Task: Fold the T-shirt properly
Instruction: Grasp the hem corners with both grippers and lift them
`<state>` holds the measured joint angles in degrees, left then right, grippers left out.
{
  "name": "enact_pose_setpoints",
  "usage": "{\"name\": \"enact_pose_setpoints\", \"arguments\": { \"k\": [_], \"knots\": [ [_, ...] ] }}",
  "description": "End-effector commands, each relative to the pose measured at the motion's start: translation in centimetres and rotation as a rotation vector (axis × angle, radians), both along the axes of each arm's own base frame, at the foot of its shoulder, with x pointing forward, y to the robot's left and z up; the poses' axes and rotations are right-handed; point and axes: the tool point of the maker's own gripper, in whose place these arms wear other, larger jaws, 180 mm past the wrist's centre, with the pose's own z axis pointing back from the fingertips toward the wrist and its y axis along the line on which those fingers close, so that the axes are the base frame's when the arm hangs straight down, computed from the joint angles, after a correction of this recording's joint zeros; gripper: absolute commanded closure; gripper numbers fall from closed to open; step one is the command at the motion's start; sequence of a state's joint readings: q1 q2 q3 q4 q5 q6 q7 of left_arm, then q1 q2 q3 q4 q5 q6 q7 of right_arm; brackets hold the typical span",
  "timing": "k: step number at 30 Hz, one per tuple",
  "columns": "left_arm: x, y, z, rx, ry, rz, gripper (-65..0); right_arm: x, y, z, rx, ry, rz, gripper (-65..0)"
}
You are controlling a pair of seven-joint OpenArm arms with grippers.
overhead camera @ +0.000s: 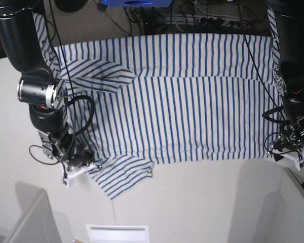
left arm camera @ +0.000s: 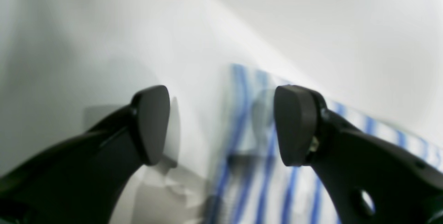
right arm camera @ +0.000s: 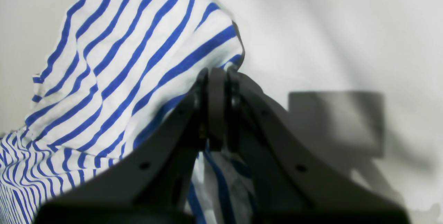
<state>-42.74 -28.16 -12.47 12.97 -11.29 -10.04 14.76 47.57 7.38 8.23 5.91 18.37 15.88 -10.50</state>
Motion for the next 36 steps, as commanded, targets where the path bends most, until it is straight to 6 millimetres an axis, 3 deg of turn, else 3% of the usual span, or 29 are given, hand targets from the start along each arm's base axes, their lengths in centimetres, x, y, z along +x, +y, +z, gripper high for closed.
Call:
{"name": "enact_pose_setpoints", "arguments": {
  "k": [1, 5, 8, 12, 21, 24, 29, 36],
  "knots": [
    [1.7, 1.1, 2.8, 0.027, -0.074, 0.004, -45.9, 2.3, -0.4, 2.8, -0.002, -0.078, -0.008, 0.0],
    [1.7, 0.9, 2.6, 0.027, -0.071, 0.0, -45.9, 2.4, -0.3, 2.9, -0.04, -0.082, 0.022, 0.0],
    [1.6, 0.4, 2.1, 0.061, -0.037, -0.041, -45.9, 2.3, 0.9, 2.6, -0.068, -0.077, 0.067, 0.0],
    [2.2, -1.7, 1.2, 0.052, -0.024, -0.082, -45.9, 2.4, 0.9, 2.8, -0.07, -0.086, 0.066, 0.0],
    [1.5, -2.0, 0.1, 0.035, 0.002, -0.076, -43.9, 1.9, 0.5, 2.2, -0.075, -0.082, 0.062, 0.0],
    [1.7, -2.5, 0.0, 0.033, 0.003, -0.085, -31.4, 2.2, 0.3, 2.7, -0.081, -0.1, 0.06, 0.0],
    [1.7, -2.5, -0.1, 0.032, 0.005, -0.086, 0.0, 2.3, 0.0, 3.0, -0.093, -0.135, 0.056, 0.0],
    [2.3, -2.6, 0.6, 0.033, -0.017, -0.093, 0.0, 2.2, -1.4, 3.8, -0.05, -0.196, -0.029, 0.0]
  ]
}}
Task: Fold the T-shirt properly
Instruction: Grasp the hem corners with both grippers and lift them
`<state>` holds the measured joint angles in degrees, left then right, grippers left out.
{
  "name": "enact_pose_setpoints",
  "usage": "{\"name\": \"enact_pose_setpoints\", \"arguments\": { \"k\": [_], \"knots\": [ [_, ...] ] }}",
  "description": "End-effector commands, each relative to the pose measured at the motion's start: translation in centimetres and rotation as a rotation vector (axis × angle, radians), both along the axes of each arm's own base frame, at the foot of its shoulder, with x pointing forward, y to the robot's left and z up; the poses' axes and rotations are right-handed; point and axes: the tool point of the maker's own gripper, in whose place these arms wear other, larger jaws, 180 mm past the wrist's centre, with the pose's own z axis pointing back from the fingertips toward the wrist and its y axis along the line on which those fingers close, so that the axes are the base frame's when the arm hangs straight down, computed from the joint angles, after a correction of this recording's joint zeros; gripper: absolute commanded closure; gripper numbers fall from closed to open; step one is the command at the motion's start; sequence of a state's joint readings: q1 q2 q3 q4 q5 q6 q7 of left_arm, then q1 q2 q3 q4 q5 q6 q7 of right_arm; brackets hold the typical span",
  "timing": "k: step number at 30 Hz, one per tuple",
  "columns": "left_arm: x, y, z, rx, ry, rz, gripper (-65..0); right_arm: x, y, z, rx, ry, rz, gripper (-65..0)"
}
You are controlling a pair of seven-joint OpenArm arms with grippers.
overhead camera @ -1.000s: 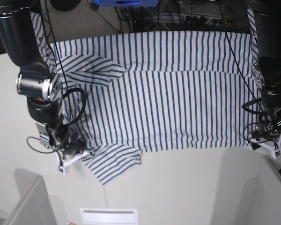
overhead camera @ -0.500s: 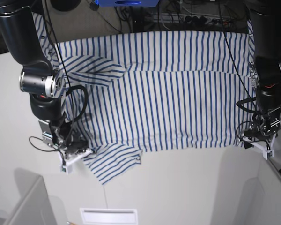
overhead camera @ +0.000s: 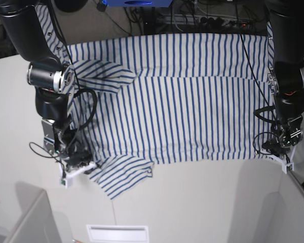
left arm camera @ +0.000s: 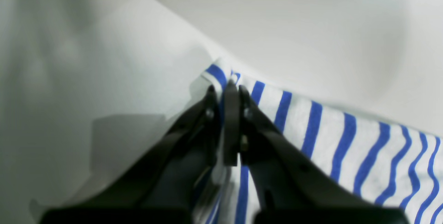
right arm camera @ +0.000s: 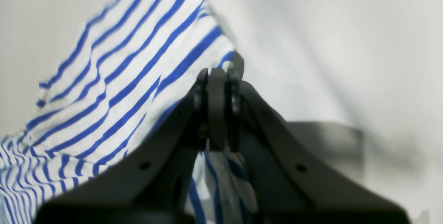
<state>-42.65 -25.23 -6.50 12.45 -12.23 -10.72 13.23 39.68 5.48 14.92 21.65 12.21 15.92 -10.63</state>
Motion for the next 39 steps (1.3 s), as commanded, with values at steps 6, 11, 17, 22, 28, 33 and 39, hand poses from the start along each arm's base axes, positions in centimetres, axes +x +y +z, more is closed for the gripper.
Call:
{"name": "enact_pose_setpoints", "arguments": {
  "k": [6, 11, 17, 22, 28, 33, 39],
  "knots": [
    [2.5, 1.1, 4.5, 0.081, -0.113, -0.038, 0.0, 1.1, -1.2, 1.7, 0.017, -0.018, -0.021, 0.0],
    [1.9, 0.8, 4.1, 0.081, -0.09, -0.051, 0.0, 0.6, -1.5, 1.4, 0.011, -0.019, -0.026, 0.0],
    [1.5, 0.2, 4.8, 0.128, -0.125, -0.099, 0.0, 0.1, -2.5, 3.3, -0.027, -0.092, -0.028, 0.0],
    [0.6, 0.0, 5.0, 0.148, -0.148, -0.113, 0.0, -0.8, -3.3, 5.1, 0.053, -0.144, -0.059, 0.0],
    [-1.2, 2.1, 7.2, 0.109, -0.164, -0.018, 0.0, -1.7, -3.4, 5.5, 0.034, -0.12, -0.029, 0.0],
    [-1.8, 1.7, 8.5, 0.138, -0.172, -0.043, 0.0, -2.9, -3.4, 5.6, 0.015, -0.102, -0.008, 0.0],
    [-3.2, 2.0, 9.6, 0.016, -0.21, 0.016, 0.0, -4.6, -3.7, 5.3, -0.014, -0.095, 0.004, 0.0]
  ]
}}
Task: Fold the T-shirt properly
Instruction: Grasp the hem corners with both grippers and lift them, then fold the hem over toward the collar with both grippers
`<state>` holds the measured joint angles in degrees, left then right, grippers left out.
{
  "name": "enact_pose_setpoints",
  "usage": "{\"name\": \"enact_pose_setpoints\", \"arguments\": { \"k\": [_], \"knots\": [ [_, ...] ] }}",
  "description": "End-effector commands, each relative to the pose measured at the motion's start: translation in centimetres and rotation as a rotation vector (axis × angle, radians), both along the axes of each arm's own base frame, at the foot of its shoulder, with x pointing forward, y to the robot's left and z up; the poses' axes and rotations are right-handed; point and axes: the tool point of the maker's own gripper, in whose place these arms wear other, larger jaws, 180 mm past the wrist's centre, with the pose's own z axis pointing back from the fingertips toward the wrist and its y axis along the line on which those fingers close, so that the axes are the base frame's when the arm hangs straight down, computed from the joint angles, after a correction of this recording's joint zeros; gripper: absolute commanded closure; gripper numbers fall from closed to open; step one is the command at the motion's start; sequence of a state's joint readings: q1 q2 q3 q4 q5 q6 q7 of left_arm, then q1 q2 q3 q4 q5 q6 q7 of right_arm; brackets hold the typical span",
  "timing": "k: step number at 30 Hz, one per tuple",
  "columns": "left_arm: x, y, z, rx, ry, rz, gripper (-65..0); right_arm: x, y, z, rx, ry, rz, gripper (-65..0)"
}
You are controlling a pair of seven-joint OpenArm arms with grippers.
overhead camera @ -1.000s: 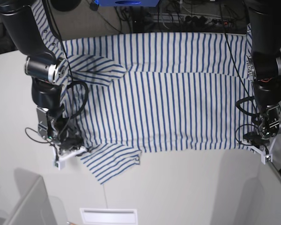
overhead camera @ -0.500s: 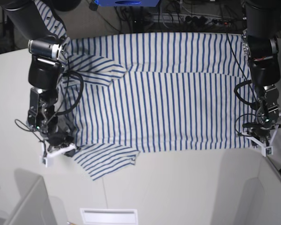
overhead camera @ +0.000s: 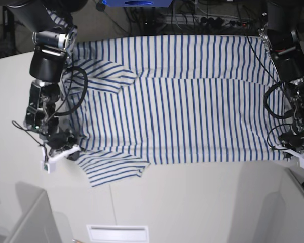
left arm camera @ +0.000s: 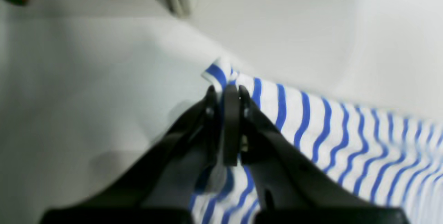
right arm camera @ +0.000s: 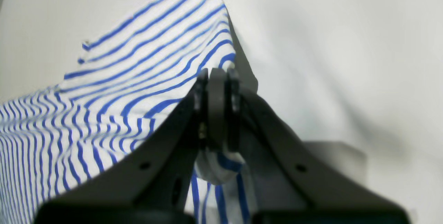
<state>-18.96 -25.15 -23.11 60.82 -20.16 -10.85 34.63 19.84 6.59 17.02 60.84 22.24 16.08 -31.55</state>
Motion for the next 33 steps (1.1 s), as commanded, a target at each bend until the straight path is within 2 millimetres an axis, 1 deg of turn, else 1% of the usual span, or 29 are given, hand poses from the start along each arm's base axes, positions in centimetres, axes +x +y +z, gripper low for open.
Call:
{"name": "enact_pose_setpoints", "arguments": {
  "k": [1, 4, 8, 11, 13, 16, 18, 20, 22, 23, 25, 27, 28, 30, 33],
  "knots": [
    [0.6, 0.8, 2.2, 0.022, -0.054, 0.003, 0.0, 1.3, -0.7, 2.2, -0.009, -0.068, -0.008, 0.0],
    [-0.3, 0.3, 2.3, 0.014, -0.068, -0.011, 0.0, 0.4, -0.7, 2.0, -0.017, -0.066, -0.005, 0.0],
    [-1.3, -0.5, 2.0, -0.04, -0.076, -0.02, 0.0, -0.6, -0.6, 2.6, -0.016, -0.095, -0.004, 0.0],
    [-2.5, 0.0, 2.6, -0.096, -0.125, 0.011, 0.0, -1.2, -0.4, 3.2, 0.038, -0.121, -0.01, 0.0],
    [-3.0, -0.3, 2.8, -0.092, -0.133, 0.0, 0.0, -1.9, -0.1, 2.7, 0.051, -0.103, -0.002, 0.0],
    [-4.0, -0.8, 2.9, -0.081, -0.103, -0.022, 0.0, -3.0, -0.1, 2.3, 0.043, -0.089, 0.005, 0.0],
    [-4.4, -1.1, 2.9, -0.076, -0.086, -0.033, 0.0, -3.5, -0.1, 2.4, 0.034, -0.095, 0.006, 0.0],
    [-4.9, -0.2, 3.3, -0.044, -0.073, -0.037, 0.0, -3.8, -0.1, 2.7, 0.027, -0.105, 0.01, 0.0],
    [-5.1, 0.1, 3.5, -0.032, -0.068, -0.038, 0.0, -4.2, -0.1, 2.8, 0.02, -0.104, 0.015, 0.0],
    [-5.1, 0.4, 3.8, -0.023, -0.067, -0.038, 0.0, -4.4, -0.3, 2.9, 0.019, -0.097, 0.013, 0.0],
    [-5.3, 1.1, 4.3, 0.001, -0.058, -0.039, 0.0, -4.8, -1.8, 3.2, 0.022, -0.086, -0.024, 0.0],
    [-6.0, 1.3, 3.7, 0.01, -0.02, -0.047, 0.0, -5.2, -2.5, 3.5, 0.022, -0.069, -0.037, 0.0],
    [-6.2, 1.2, 3.6, 0.009, -0.001, -0.052, 0.0, -5.2, -2.5, 3.8, 0.02, -0.066, -0.035, 0.0],
    [-6.3, 0.3, 3.7, 0.016, 0.011, -0.09, 0.0, -5.4, -2.4, 4.2, 0.011, -0.066, -0.023, 0.0],
    [-7.1, -0.4, 3.5, 0.032, 0.037, -0.128, 0.0, -6.4, -2.3, 4.0, 0.0, -0.042, -0.012, 0.0]
  ]
}}
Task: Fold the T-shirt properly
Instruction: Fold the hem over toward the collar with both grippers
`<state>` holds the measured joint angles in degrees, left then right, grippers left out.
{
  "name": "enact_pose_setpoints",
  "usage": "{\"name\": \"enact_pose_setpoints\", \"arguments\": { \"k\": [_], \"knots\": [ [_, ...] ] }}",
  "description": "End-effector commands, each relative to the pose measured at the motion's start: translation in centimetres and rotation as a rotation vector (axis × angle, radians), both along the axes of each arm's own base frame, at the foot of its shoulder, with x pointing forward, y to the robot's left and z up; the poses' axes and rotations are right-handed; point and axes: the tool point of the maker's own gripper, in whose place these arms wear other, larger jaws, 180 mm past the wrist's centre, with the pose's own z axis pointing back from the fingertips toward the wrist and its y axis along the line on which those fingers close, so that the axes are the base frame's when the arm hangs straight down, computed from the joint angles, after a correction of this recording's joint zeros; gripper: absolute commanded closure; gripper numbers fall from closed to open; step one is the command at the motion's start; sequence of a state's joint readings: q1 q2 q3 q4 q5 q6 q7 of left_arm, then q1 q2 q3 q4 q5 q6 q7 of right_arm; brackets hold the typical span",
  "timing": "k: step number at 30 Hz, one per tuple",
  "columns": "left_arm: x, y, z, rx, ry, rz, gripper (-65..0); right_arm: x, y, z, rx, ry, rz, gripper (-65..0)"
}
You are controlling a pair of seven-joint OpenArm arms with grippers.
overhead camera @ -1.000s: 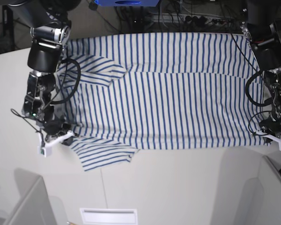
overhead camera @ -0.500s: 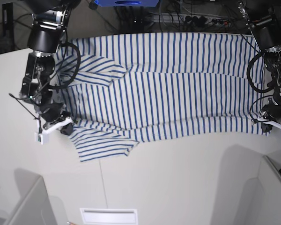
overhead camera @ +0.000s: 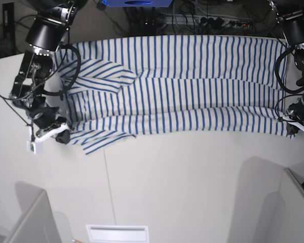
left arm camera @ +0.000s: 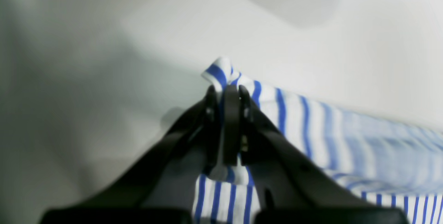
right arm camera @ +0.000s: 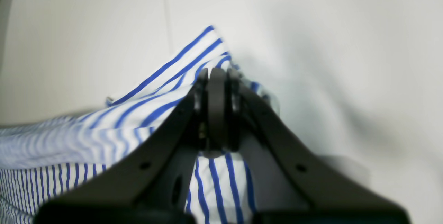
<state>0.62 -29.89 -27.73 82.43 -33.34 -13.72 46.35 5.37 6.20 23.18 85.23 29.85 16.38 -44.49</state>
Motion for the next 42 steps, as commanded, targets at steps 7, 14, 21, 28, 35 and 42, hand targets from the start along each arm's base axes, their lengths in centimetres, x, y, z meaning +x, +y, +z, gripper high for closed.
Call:
{"name": "enact_pose_setpoints", "arguments": {
  "k": [7, 14, 21, 28, 35, 42],
  "knots": [
    [-2.2, 0.0, 0.6, 0.074, 0.019, -0.041, 0.0, -2.2, -1.0, 0.2, -0.046, -0.005, -0.001, 0.0],
    [-6.1, 0.6, -0.3, 0.108, 0.085, -0.038, 0.0, -4.1, -1.2, -1.3, -0.054, 0.042, 0.001, 0.0],
    [-8.7, 1.6, -1.8, 0.137, 0.157, -0.02, 0.0, -5.1, -1.3, -2.2, -0.057, 0.071, 0.002, 0.0],
    [-9.7, 1.9, -3.3, 0.257, 0.228, -0.011, 0.0, -5.8, -1.7, -2.4, -0.072, 0.083, 0.004, 0.0],
    [-10.2, 1.5, -4.1, 0.254, 0.243, -0.005, 0.0, -7.2, -1.6, -3.5, -0.071, 0.124, 0.009, 0.0],
    [-10.2, 1.2, -4.3, 0.247, 0.24, -0.002, 0.0, -7.4, -0.7, -0.6, -0.114, 0.113, 0.063, -9.9]
  ]
}}
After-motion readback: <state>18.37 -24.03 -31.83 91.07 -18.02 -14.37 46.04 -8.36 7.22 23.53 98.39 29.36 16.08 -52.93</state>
